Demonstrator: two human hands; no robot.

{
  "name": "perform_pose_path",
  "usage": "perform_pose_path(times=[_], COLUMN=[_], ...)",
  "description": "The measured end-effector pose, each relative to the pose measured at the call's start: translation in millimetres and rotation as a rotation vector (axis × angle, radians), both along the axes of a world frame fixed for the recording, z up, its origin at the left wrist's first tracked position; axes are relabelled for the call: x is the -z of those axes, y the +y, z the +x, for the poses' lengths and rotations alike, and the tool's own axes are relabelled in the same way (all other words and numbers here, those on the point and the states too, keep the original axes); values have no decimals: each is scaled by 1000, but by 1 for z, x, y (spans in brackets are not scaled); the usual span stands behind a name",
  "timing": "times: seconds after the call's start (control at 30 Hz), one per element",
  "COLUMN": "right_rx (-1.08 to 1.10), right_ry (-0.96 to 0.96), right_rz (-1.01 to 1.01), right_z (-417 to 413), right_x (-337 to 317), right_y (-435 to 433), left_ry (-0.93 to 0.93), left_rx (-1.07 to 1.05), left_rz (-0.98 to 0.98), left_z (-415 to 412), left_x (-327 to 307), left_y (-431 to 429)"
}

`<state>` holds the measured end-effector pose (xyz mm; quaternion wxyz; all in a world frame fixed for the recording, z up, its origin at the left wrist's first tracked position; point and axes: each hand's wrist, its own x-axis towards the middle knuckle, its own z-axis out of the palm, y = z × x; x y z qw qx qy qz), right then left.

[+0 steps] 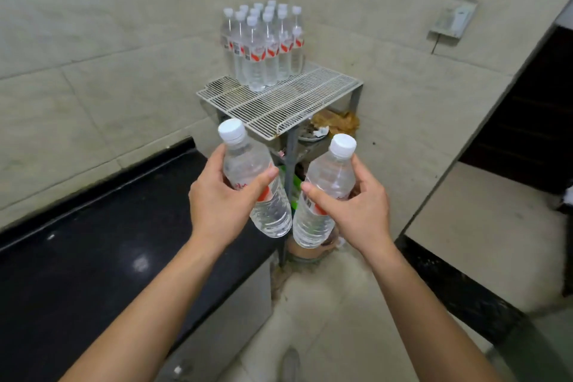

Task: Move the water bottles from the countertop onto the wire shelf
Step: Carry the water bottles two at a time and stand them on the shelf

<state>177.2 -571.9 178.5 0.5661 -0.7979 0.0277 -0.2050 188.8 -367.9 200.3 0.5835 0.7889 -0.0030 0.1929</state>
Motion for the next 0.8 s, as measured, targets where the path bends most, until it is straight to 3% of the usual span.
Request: perform_pose_path(times=[0.13, 0.37, 0.8], right_rx=[47, 75, -106], right_ry=[33, -47, -131], right_rz=[-127, -112, -37], right_z=[84, 210, 427], right_x=[-21, -58, -57], right_y=[-38, -81, -98], left_ry=[-1, -92, -123], left_rx=[14, 33, -282], left_rz=[-19, 14, 58], left_z=[90, 219, 367], left_x=[-12, -51, -50], left_y=[-38, -71, -89])
